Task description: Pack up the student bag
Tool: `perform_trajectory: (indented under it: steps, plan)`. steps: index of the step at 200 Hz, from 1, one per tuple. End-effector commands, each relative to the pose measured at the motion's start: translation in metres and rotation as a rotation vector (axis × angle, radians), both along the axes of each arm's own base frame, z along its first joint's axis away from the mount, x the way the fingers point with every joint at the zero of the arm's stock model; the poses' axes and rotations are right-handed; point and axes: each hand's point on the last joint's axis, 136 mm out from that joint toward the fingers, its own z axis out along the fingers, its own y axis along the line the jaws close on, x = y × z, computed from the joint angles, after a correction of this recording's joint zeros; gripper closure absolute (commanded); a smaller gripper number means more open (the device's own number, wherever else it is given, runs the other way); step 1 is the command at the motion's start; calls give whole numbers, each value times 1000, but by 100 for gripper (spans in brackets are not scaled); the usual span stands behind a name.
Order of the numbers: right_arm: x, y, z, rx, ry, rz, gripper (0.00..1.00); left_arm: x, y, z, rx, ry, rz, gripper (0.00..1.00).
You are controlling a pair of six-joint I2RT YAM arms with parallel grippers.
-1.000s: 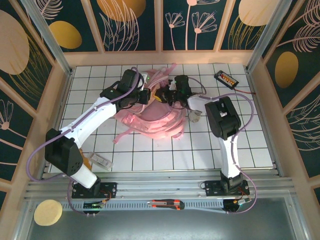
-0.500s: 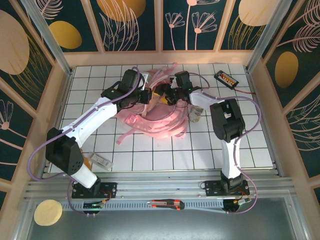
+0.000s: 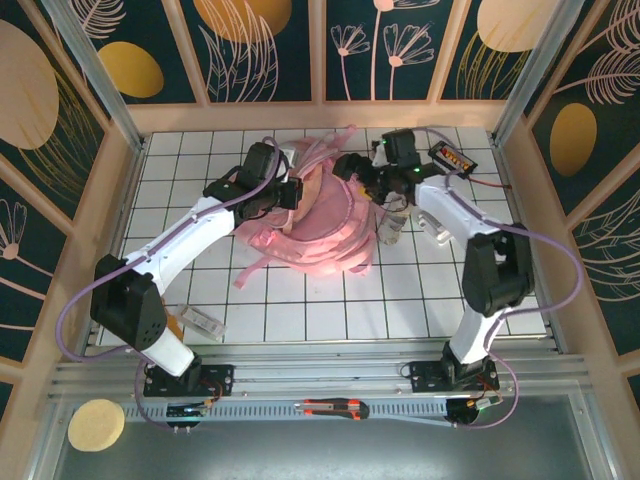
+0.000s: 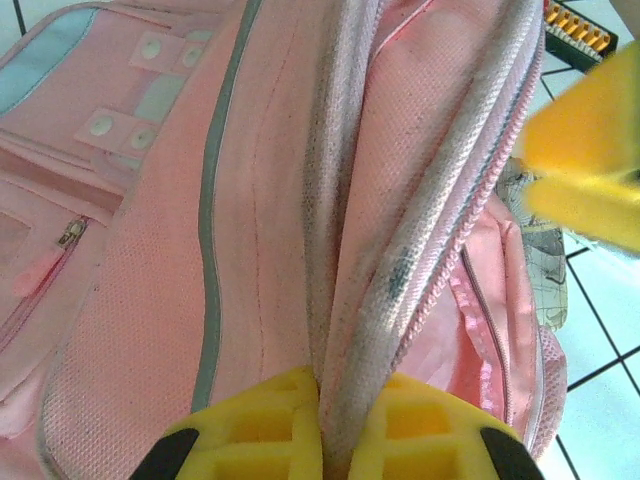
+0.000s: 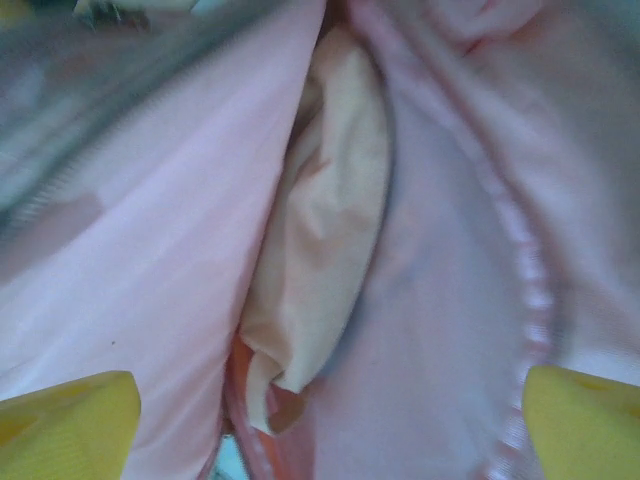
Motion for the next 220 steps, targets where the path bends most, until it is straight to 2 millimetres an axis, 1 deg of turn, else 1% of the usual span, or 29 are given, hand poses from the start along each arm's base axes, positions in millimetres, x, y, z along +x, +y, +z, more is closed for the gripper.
perform_trajectory:
  steps: [1, 22, 32, 41, 60, 70, 87, 113, 128, 147, 189, 220]
  plan:
    - [-11, -73, -1, -217, 12, -141, 1, 14, 10, 29, -42, -117, 39, 100]
    - [-22, -115, -1, -255, 54, -223, 1, 11, 16, 26, -24, -121, 38, 100]
    - [-27, -133, -3, -275, 77, -269, 1, 10, 18, 25, -15, -122, 38, 100]
    - [-33, -149, -10, -288, 112, -310, 1, 9, 20, 24, -10, -124, 39, 100]
    - [-43, -153, -26, -221, 166, -279, 1, 7, 23, 23, -4, -126, 37, 100]
    - [-48, -160, -36, -254, 209, -293, 1, 5, 24, 21, 3, -125, 34, 100]
    - [-55, -164, -51, -325, 254, -298, 1, 4, 25, 19, 15, -119, 27, 100]
    - [-59, -156, -73, -349, 324, -273, 1, 2, 25, 14, 28, -104, 13, 100]
    - [-58, -148, -84, -353, 345, -255, 1, 2, 24, 10, 38, -92, 5, 100]
    - [-53, -138, -95, -369, 364, -233, 1, 1, 24, 10, 40, -92, 3, 100]
    - [-34, -109, -109, -392, 375, -182, 1, 0, 24, 9, 38, -88, -1, 100]
    - [-27, -99, -121, -391, 402, -162, 1, -1, 26, 9, 45, -92, 4, 100]
